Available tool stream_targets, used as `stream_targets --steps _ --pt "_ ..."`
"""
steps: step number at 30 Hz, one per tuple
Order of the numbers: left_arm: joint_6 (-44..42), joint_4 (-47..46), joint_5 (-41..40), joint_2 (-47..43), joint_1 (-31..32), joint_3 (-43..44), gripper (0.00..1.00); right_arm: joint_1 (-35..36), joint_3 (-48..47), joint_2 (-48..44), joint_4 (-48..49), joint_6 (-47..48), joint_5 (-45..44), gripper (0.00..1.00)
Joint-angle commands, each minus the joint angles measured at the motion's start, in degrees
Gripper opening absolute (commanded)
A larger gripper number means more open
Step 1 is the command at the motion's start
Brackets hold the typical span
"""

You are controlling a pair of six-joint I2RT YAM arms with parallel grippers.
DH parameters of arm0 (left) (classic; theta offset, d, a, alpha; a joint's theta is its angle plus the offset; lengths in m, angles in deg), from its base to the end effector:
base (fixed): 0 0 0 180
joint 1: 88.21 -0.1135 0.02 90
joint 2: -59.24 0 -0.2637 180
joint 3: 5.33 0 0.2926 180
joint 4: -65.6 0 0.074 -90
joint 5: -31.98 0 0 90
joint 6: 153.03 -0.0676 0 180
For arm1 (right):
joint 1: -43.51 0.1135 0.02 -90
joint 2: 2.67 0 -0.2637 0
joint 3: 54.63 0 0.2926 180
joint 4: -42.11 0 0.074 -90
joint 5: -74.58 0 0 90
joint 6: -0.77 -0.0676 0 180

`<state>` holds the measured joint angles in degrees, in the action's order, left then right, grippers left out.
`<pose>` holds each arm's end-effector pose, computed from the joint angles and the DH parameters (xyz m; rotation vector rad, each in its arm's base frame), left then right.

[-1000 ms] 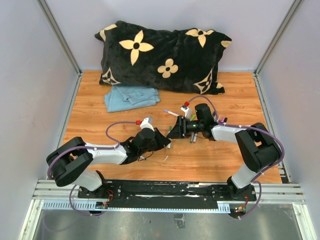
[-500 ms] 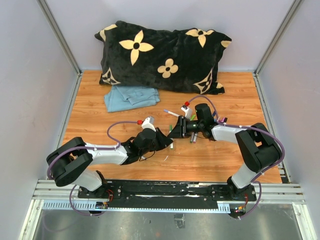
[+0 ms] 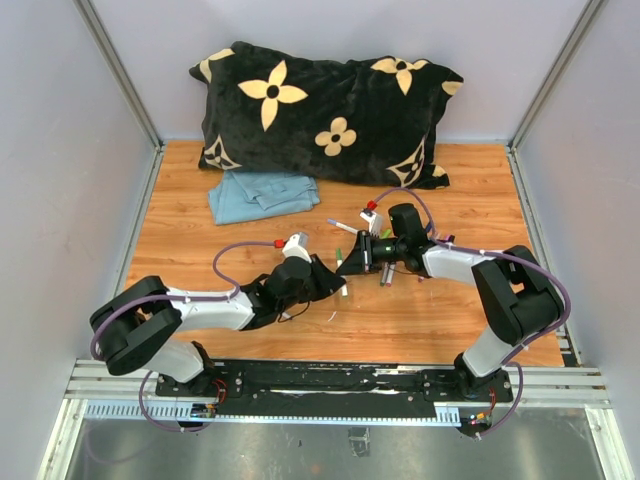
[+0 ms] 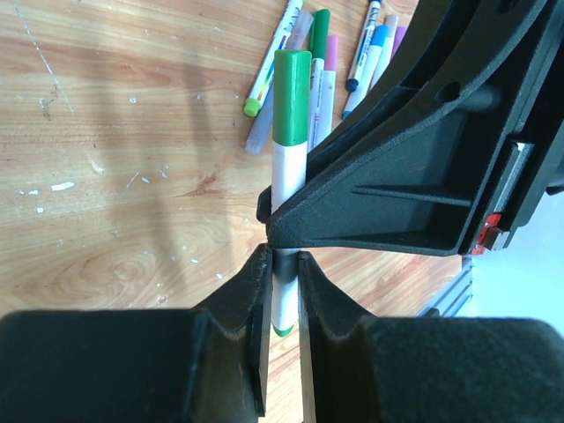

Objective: Open the pen caps
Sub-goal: Pick up the pen from the center of the board.

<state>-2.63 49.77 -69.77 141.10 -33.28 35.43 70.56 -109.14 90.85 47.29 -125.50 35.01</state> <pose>0.2008 -0.2621 0.1224 -0.2447 2.1590 -1.0417 0.2976 0.2105 0.1274 -0.3867 2.3124 1.5482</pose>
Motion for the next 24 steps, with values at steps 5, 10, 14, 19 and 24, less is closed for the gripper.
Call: stream_targets --steps 5,10,14,19,24 --pt "-4.59 -5.43 1.19 -9.94 0.61 -5.70 0.42 -1.00 -3.75 -2.15 -2.29 5.34 5.31 0.01" --pt "-8.41 -9.44 2.13 -17.21 0.61 -10.69 0.64 -3.29 -5.97 -2.26 -7.18 11.19 9.31 0.01" --pt "-11.26 -9.55 1.51 -20.96 0.52 -12.38 0.70 -4.78 -7.35 -3.40 -10.53 17.11 13.52 0.01" --pt "-15.44 -11.89 0.68 -24.60 0.47 -14.26 0.86 -5.51 -10.04 -6.23 -18.69 27.28 16.94 0.01" --pt "-17.76 -10.55 0.21 -27.00 -0.84 -14.18 0.99 -5.75 -9.92 -9.42 -21.17 31.52 18.20 0.01"
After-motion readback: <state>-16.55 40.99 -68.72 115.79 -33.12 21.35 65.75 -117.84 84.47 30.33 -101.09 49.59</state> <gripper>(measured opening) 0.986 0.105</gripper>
